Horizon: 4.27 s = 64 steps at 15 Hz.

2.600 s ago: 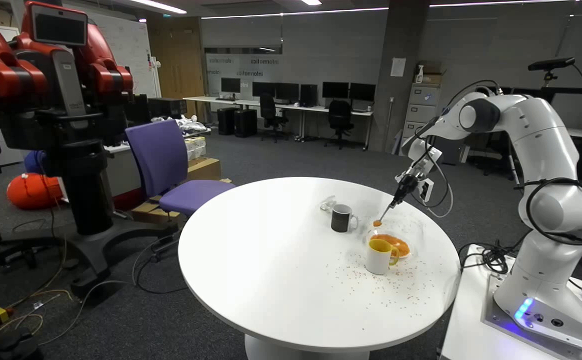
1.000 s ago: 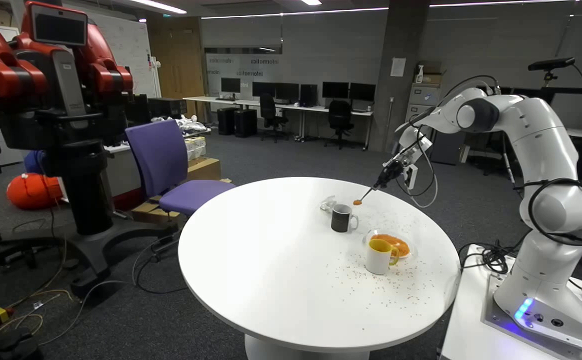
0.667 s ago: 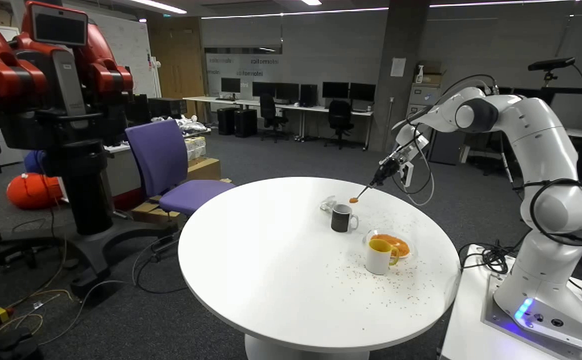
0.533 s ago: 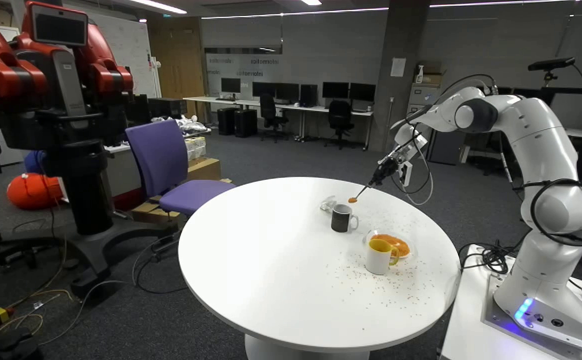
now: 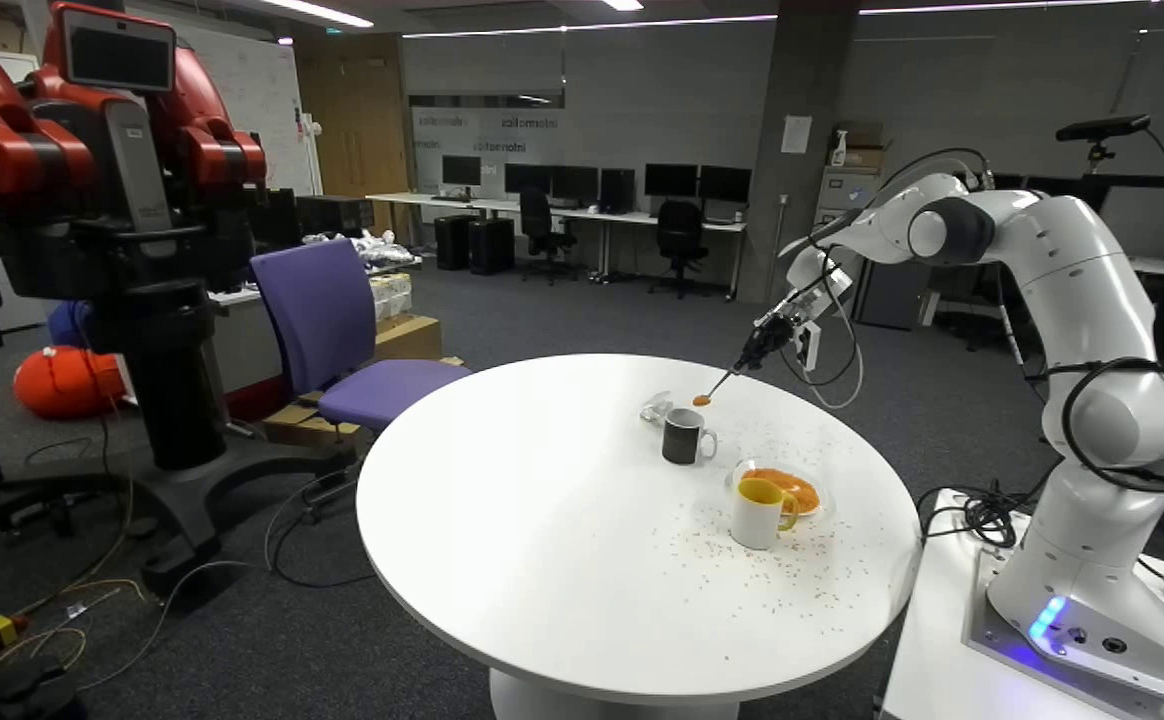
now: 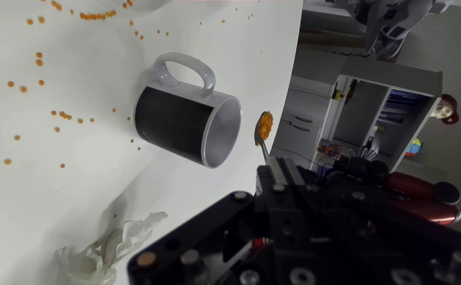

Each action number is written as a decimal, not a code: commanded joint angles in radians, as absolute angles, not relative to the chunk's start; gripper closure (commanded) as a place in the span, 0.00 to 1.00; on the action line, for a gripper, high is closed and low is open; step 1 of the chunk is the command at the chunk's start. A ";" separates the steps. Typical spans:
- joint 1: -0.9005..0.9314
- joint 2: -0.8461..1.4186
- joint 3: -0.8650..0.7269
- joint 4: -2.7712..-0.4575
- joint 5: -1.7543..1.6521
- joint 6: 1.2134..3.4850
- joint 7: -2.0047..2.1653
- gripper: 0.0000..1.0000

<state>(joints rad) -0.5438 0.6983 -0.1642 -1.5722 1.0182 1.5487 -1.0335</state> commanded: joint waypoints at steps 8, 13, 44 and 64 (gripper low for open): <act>-0.508 0.722 -0.169 -1.529 1.039 1.617 -0.974 0.99; -0.493 0.732 -0.166 -1.515 1.031 1.639 -0.954 0.99; -0.377 0.673 -0.136 -1.517 0.769 1.802 -0.945 0.99; -0.329 0.533 -0.040 -1.541 0.450 1.903 -0.894 0.99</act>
